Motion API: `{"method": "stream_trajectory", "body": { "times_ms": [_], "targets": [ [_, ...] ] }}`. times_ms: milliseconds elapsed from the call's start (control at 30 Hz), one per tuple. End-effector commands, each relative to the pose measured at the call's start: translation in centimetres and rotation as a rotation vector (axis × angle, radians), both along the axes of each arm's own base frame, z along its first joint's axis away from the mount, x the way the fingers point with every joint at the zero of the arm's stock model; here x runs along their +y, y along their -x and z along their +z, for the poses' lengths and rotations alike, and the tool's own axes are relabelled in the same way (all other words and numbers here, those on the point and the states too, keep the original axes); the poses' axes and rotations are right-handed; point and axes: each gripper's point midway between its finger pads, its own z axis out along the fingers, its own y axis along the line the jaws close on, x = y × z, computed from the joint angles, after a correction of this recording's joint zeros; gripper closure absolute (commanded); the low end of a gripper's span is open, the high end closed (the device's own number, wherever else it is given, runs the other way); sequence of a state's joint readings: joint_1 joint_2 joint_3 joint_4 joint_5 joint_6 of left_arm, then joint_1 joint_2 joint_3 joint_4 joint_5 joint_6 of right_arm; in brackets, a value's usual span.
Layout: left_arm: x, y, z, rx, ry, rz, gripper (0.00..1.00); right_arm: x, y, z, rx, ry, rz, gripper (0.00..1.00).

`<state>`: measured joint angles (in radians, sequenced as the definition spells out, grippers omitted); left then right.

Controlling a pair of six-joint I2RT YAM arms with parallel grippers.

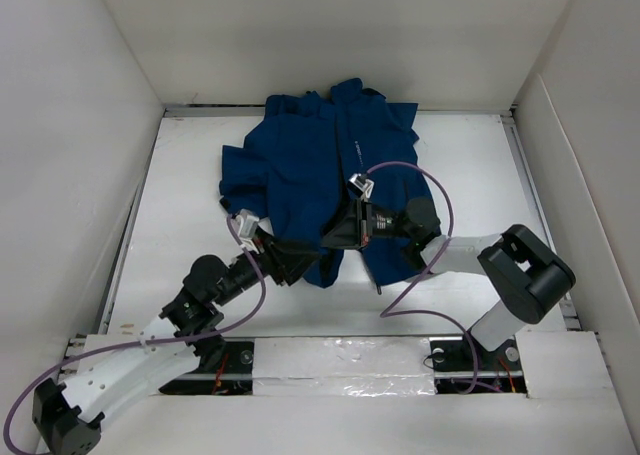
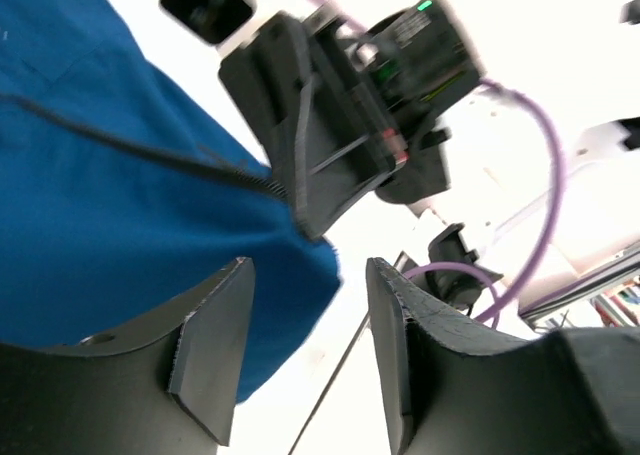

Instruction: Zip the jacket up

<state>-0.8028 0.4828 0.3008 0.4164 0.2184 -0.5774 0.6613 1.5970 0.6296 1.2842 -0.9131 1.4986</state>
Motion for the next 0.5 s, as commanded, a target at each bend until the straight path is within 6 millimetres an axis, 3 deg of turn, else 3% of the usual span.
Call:
{"method": "stream_trajectory", "body": {
  "times_ms": [0, 133, 467],
  "targets": [
    [0.3, 0.6, 2.3, -0.067, 0.073, -0.013, 0.53, -0.3, 0.4, 2.2, -0.097, -0.090, 0.001, 1.00],
    [0.2, 0.3, 2.1, -0.049, 0.074, -0.007, 0.49, -0.3, 0.3, 2.4, -0.100, -0.097, -0.002, 1.00],
    [-0.8, -0.5, 1.1, 0.003, 0.040, -0.013, 0.53, -0.3, 0.3, 2.7, -0.124, -0.085, -0.016, 1.00]
  ]
}}
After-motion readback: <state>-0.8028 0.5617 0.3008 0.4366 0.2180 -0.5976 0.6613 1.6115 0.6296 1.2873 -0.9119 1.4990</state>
